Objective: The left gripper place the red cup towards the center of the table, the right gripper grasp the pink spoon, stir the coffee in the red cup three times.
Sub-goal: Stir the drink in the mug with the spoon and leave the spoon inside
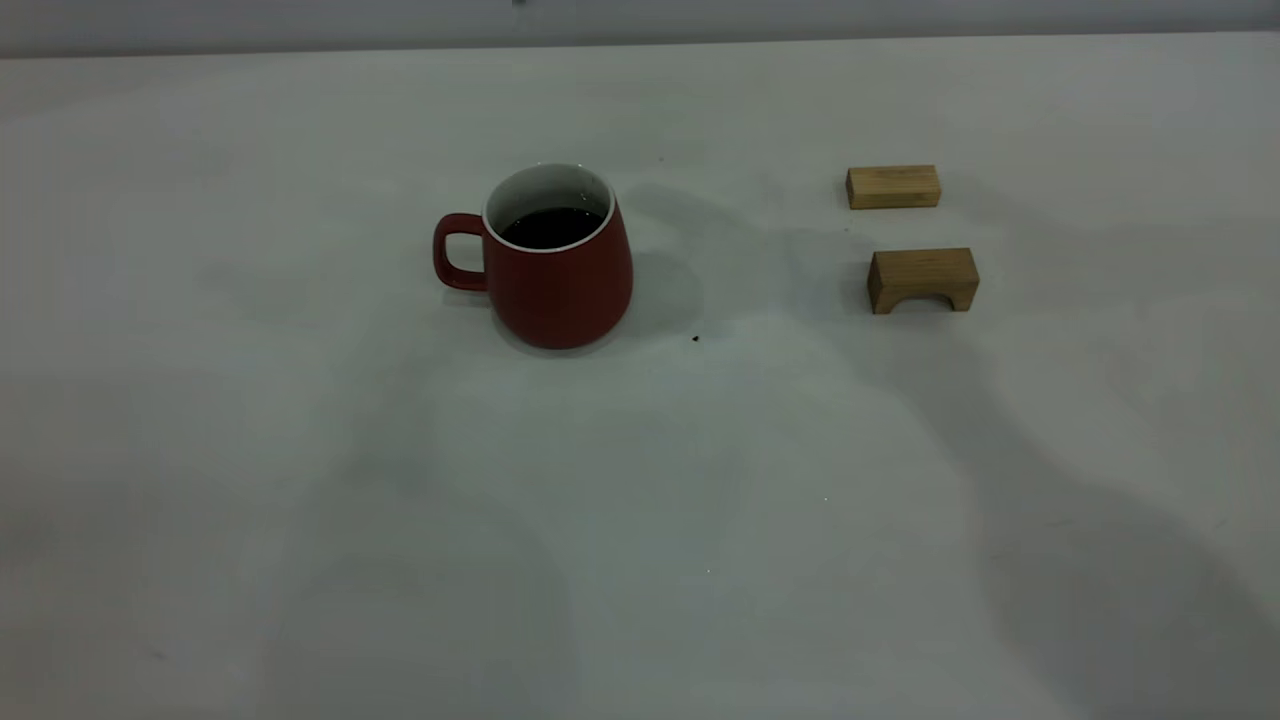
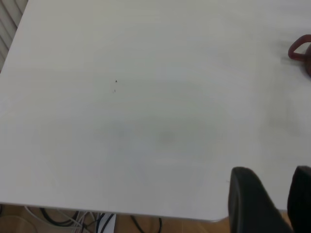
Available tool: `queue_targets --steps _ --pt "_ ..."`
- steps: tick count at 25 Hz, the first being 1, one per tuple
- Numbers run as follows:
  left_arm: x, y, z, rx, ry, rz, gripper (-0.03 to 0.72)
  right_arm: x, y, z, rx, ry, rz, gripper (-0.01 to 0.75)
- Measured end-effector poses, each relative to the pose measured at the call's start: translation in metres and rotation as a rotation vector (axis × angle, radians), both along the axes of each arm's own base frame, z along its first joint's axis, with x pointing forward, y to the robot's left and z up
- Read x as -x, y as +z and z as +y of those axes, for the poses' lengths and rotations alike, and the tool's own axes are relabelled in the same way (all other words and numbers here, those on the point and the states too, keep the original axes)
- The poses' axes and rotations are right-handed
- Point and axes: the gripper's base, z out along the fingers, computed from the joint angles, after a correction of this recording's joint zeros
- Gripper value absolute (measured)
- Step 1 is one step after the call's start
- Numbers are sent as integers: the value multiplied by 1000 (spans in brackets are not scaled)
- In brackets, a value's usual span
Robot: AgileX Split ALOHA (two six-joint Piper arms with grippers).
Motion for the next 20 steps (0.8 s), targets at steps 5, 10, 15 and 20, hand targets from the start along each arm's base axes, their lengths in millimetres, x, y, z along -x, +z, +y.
queue_targets --steps 5,10,15,20 --pt "0 0 0 0 0 0 265 0 -3 12 -126 -293 432 133" --pt "0 0 0 0 0 0 265 2 -18 27 -161 -422 641 133" --pt "0 0 0 -1 -1 0 264 2 -44 36 -190 -464 737 133" --pt "0 0 0 -1 -1 0 264 -3 -78 37 -189 -534 787 133"
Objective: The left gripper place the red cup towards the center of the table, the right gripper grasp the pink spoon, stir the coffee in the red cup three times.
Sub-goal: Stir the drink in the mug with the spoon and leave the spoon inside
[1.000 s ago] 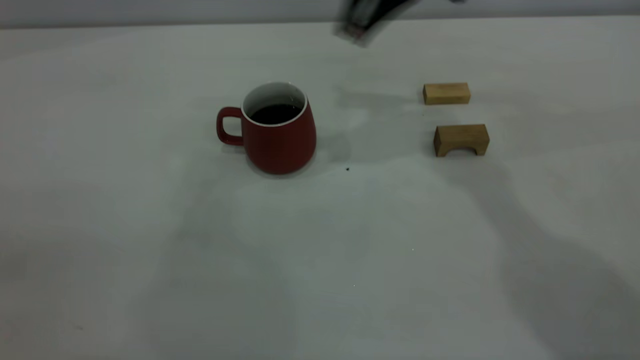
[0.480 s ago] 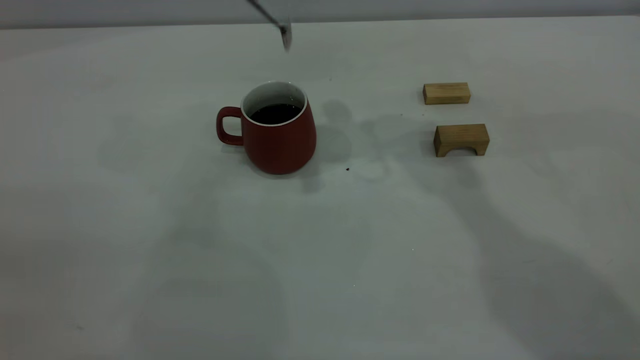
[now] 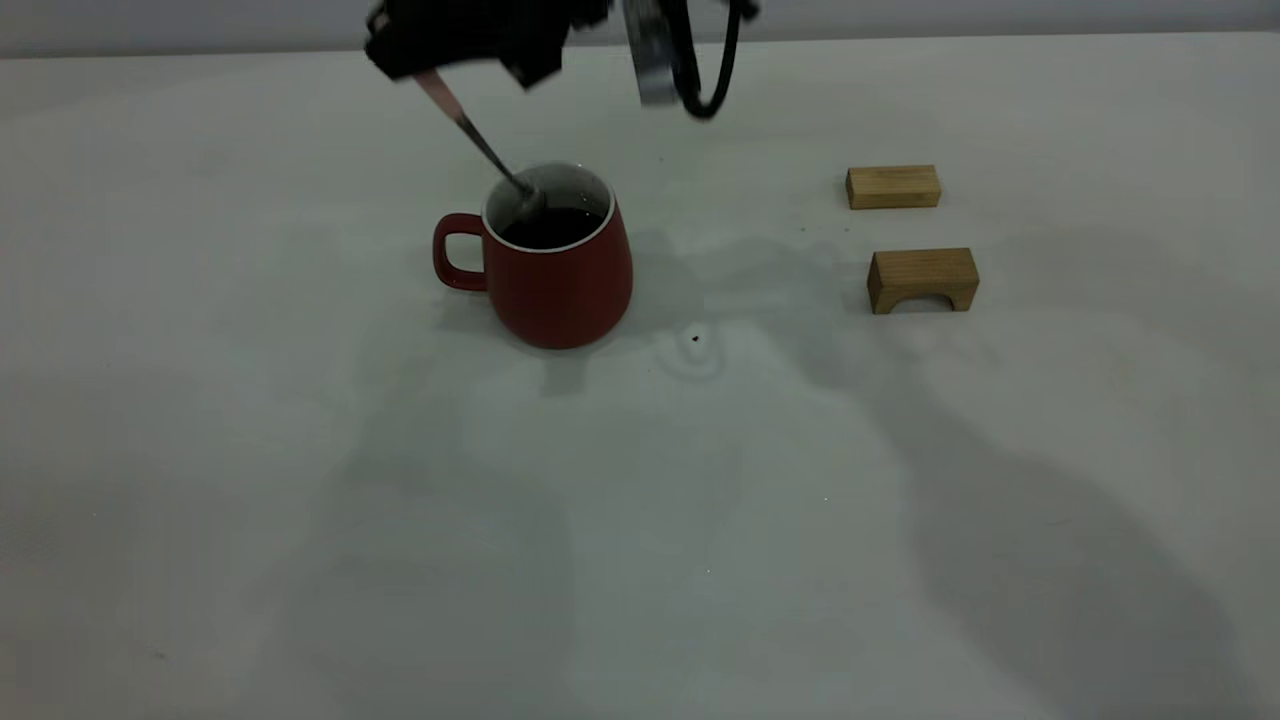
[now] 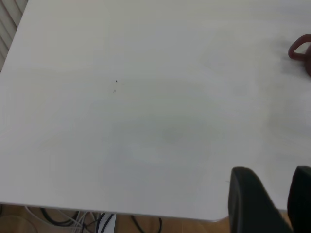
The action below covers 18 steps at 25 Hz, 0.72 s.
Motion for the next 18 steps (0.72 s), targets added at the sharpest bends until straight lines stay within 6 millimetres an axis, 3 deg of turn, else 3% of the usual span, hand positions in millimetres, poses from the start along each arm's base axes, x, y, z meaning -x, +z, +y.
queue_targets --steps 6,10,15,18 --pt "0 0 0 0 0 0 264 -5 -40 0 -6 -47 -11 133" --pt "0 0 0 0 0 0 264 -12 -42 -8 -4 -25 -125 133" --pt "0 0 0 0 0 0 264 -20 -44 -33 -1 -106 120 133" --pt "0 0 0 1 1 0 264 -17 -44 -33 -8 -93 172 133"
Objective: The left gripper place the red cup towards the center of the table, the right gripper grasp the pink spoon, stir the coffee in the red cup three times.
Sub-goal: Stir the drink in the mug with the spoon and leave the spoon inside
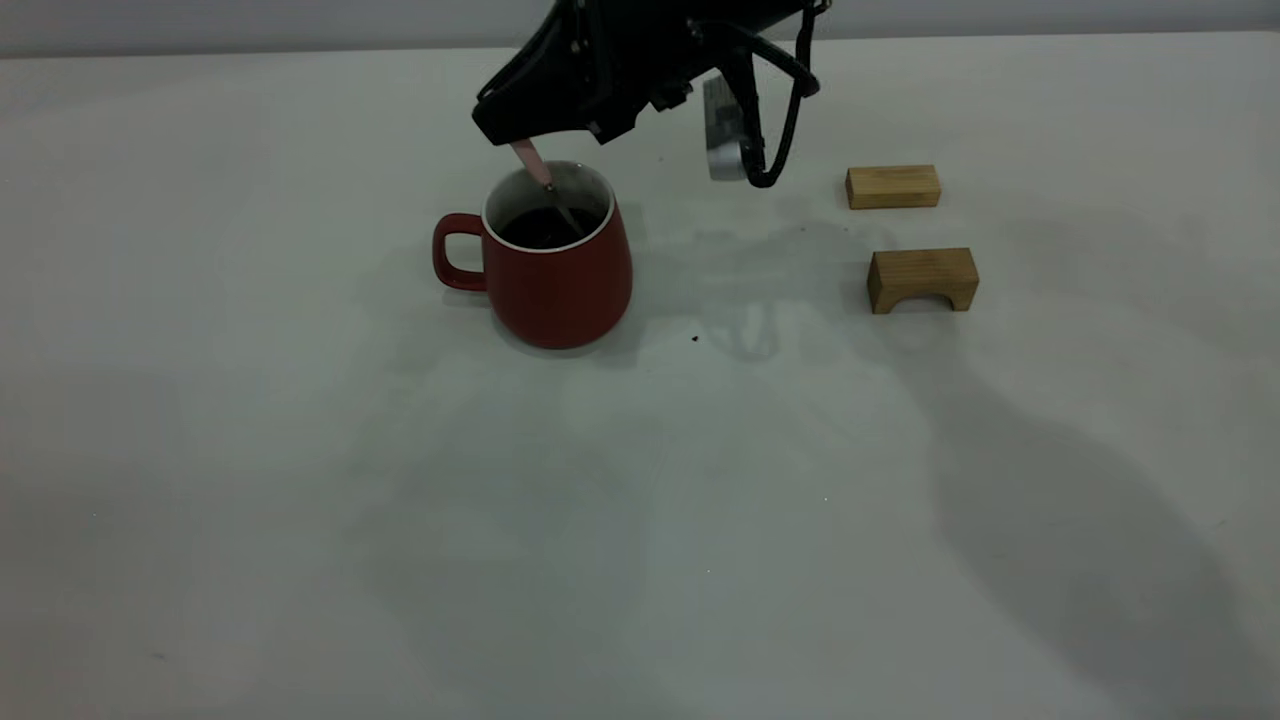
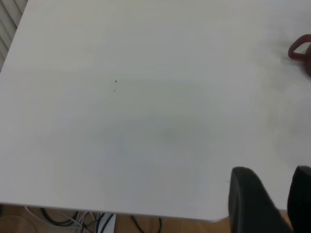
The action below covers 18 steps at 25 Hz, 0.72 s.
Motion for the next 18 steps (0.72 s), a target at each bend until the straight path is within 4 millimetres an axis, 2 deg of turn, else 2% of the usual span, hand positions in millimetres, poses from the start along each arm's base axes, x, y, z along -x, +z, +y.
queue_targets --steps 4,7,10,13,15,18 --pt "0 0 0 0 0 0 264 3 4 10 -46 85 -186 133" --pt "0 0 0 0 0 0 264 1 4 8 -41 121 -285 133" --pt "0 0 0 0 0 0 264 -3 2 -5 -19 106 -219 133" --pt "0 0 0 0 0 0 264 -4 1 -16 -22 73 -61 133" --pt "0 0 0 0 0 0 264 -1 2 -13 -36 69 -8 133" --pt "0 0 0 0 0 0 264 5 5 4 -66 95 -72 133"
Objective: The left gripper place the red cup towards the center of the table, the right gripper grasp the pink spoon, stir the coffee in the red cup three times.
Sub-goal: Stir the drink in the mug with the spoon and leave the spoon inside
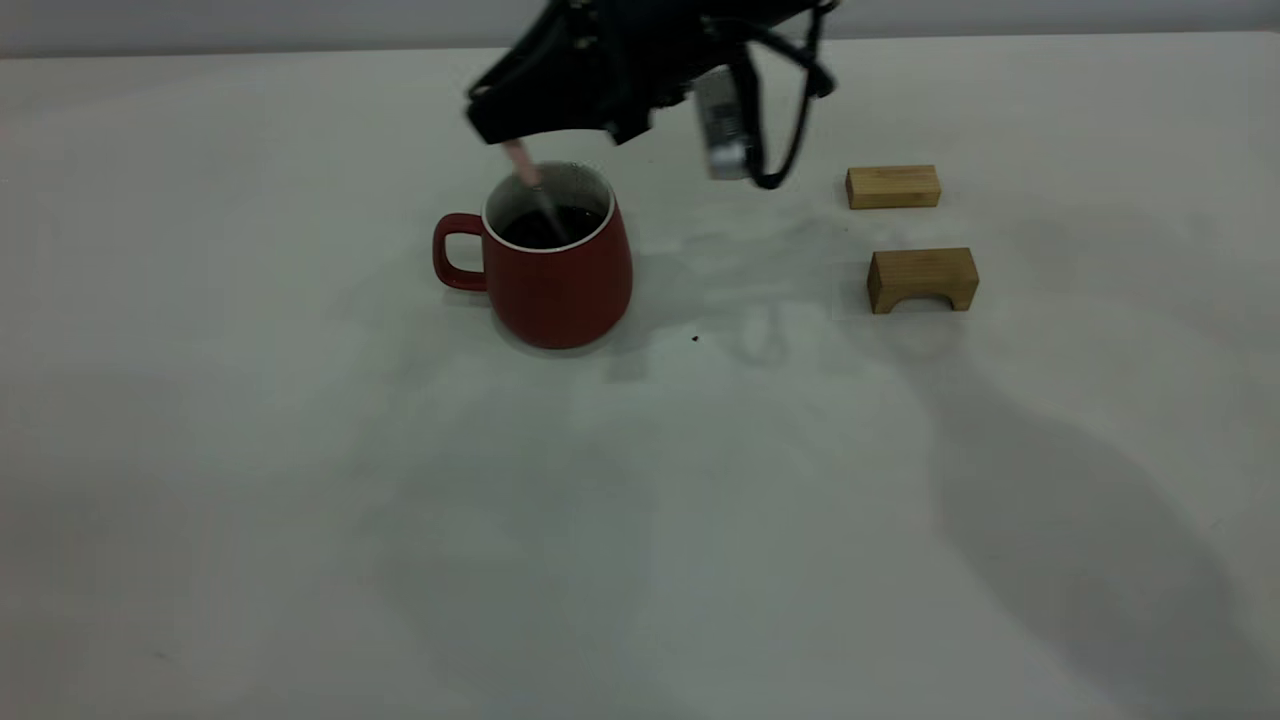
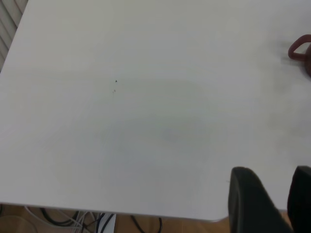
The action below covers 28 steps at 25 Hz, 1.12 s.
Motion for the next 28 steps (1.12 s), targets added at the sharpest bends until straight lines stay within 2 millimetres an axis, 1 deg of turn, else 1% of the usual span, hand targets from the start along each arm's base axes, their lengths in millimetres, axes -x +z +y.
queue_targets --steps 3,5,7,10,12,18,20,23,28 --pt "0 0 0 0 0 0 264 1 2 11 -14 23 -158 133" --pt "0 0 0 0 0 0 264 -2 1 7 2 28 -211 133" --pt "0 0 0 0 0 0 264 -7 -1 -4 20 18 -190 133" --pt "0 0 0 0 0 0 264 -11 -3 -22 40 11 -76 133" --pt "0 0 0 0 0 0 264 -9 -3 -25 41 7 -11 133" --pt "0 0 0 0 0 0 264 2 -2 2 -2 9 14 133" --pt "0 0 0 -1 -1 0 264 1 -1 3 -8 2 -9 133" --pt "0 0 0 -1 -1 0 264 -2 -2 -1 6 2 -44 133" --pt "0 0 0 -1 -1 0 264 0 -8 -4 76 53 -94 133"
